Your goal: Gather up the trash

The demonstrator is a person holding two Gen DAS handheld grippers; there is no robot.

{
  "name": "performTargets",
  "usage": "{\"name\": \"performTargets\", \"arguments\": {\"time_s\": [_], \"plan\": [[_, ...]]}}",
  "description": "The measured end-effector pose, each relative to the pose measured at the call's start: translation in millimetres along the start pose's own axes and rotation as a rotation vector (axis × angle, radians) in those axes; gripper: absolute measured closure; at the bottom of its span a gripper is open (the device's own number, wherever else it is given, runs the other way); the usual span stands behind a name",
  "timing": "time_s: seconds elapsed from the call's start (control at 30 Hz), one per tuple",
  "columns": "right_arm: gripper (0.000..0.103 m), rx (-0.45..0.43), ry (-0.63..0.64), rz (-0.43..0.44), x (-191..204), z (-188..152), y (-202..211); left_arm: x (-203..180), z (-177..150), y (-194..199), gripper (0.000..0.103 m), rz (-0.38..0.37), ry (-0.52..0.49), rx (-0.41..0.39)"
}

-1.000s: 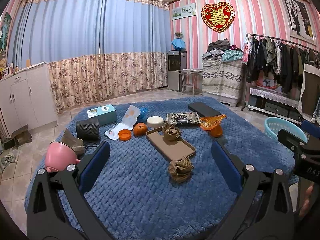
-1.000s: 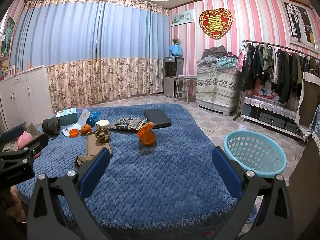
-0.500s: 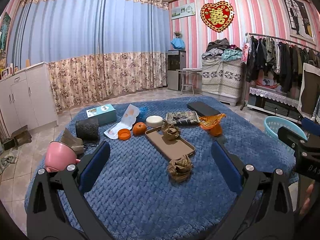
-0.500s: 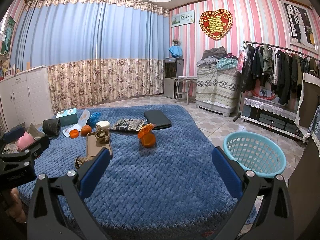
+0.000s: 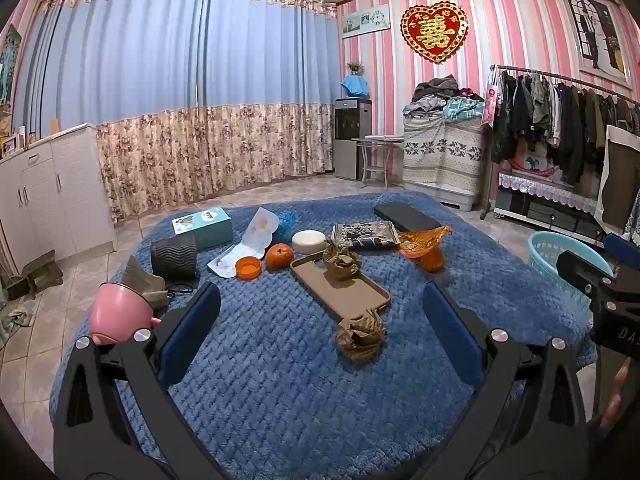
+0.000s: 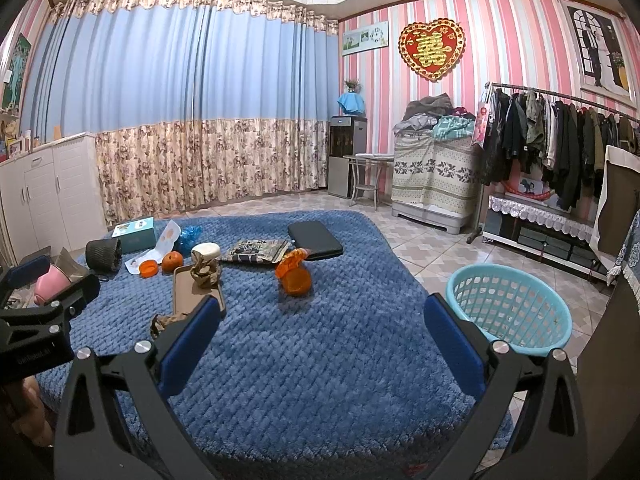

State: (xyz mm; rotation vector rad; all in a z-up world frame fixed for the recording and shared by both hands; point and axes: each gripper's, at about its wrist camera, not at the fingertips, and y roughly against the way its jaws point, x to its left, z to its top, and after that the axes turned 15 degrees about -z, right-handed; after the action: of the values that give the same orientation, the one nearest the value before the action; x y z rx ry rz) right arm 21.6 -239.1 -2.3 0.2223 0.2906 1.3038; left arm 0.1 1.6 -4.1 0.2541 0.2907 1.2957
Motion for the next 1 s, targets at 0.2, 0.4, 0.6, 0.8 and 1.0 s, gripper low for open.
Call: {"name": "performTargets", "arguments": {"time_s": [0.2, 0.4, 0.6, 0.8, 1.0], "plan": [[0.004, 0.002, 0.000, 0.000, -0.3, 0.2, 0.1, -0.1, 0.1, -0.1, 0.005, 0.000, 0.000, 0.001], [0.004, 0.000, -0.003, -0.001, -0.6, -0.2, 0.2, 0.0, -0.1, -0.3, 0.005, 0.002, -0.001, 0.003], [0.004, 0.003, 0.000, 0.001, -2.0, 2.6, -2.4, 3.1, -2.5, -1.7, 0.005, 0.002, 0.001, 0.004], [0.004, 0.001, 0.001, -0.003, -6.6, 3.8, -0.7, 6.1, -20.7, -7.4, 0.005, -0.004, 0.002, 0.011], [0.004, 0.004, 0.000, -0.003, -6.7, 3.3, -1.2, 8.0, -31.7, -10.4, 0.005, -0.009, 0.005, 0.021]]}}
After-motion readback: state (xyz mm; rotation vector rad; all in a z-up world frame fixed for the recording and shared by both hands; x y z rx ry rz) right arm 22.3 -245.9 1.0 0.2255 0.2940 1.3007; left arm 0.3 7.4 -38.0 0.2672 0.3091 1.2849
